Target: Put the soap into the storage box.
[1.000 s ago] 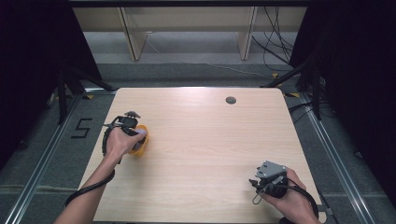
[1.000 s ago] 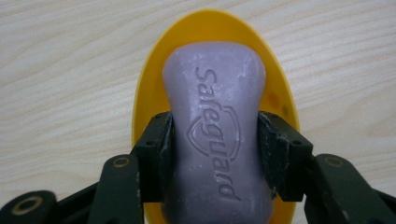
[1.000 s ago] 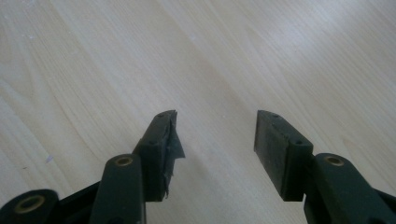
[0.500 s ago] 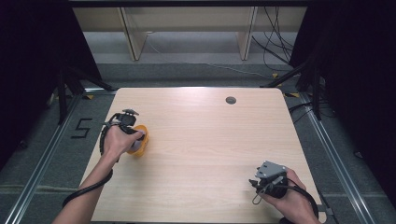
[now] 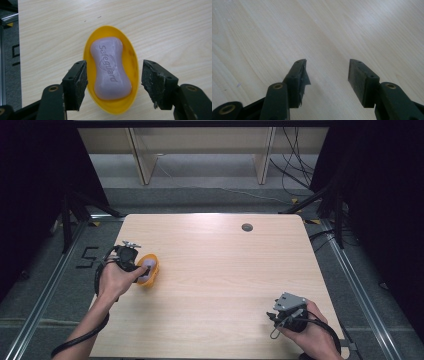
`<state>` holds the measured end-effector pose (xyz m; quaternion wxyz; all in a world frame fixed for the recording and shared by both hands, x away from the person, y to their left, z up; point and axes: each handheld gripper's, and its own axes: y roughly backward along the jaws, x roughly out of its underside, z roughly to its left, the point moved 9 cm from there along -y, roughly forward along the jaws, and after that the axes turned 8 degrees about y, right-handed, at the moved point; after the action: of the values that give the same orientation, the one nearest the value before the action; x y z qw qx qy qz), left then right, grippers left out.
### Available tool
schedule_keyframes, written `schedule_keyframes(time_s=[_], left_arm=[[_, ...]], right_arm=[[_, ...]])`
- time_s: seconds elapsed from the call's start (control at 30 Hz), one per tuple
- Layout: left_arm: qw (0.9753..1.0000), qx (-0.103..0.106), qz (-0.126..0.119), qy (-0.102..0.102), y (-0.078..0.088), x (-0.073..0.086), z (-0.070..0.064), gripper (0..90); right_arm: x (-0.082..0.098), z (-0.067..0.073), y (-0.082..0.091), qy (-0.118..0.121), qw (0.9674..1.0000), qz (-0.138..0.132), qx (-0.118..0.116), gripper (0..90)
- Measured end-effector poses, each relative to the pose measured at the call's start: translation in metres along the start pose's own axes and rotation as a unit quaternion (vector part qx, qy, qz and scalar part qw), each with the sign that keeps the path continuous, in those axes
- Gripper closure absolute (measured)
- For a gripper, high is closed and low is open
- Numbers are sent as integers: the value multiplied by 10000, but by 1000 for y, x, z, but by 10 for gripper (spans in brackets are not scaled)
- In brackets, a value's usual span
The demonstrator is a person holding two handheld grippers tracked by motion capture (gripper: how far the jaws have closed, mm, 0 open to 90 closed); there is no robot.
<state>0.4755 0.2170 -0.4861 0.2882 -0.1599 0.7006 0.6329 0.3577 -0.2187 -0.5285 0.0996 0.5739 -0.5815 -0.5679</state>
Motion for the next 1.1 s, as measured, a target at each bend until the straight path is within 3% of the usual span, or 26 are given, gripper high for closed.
schedule_keyframes(time_s=[0.27,0.5,0.6,0.67,0.73,0.8,0.9,0.93,1.0,1.03,1.1], left_arm=[[9994,29,-344,-40,10,24,6,356],[9990,47,-452,28,11,56,14,356],[9987,25,-504,69,10,62,17,356],[9989,76,-457,16,9,70,19,356],[9984,185,-520,103,5,80,22,349],[9988,168,-461,74,4,85,24,349],[9981,205,-532,234,-2,97,27,349],[9983,205,-501,203,-3,102,29,349],[9978,222,-562,257,-4,108,31,349],[9963,237,-731,375,-4,110,32,349],[9964,225,-728,358,-2,112,34,349]], right_arm=[[0,0,0,-9,10000,-1,7,492],[0,-1,0,57,10000,-10,6,491],[0,-1,0,56,10000,-14,-1,491],[0,-1,0,54,10000,-13,6,491],[0,-1,0,54,10000,-12,12,491],[-1,-2,0,50,10000,-14,17,491],[0,-2,0,43,10000,-12,15,491],[0,-2,0,40,10000,-12,12,491],[0,-2,0,45,10000,-15,12,491],[-1,-2,-1,158,9999,-52,-35,491],[-1,-1,0,48,10000,-27,-27,491]])
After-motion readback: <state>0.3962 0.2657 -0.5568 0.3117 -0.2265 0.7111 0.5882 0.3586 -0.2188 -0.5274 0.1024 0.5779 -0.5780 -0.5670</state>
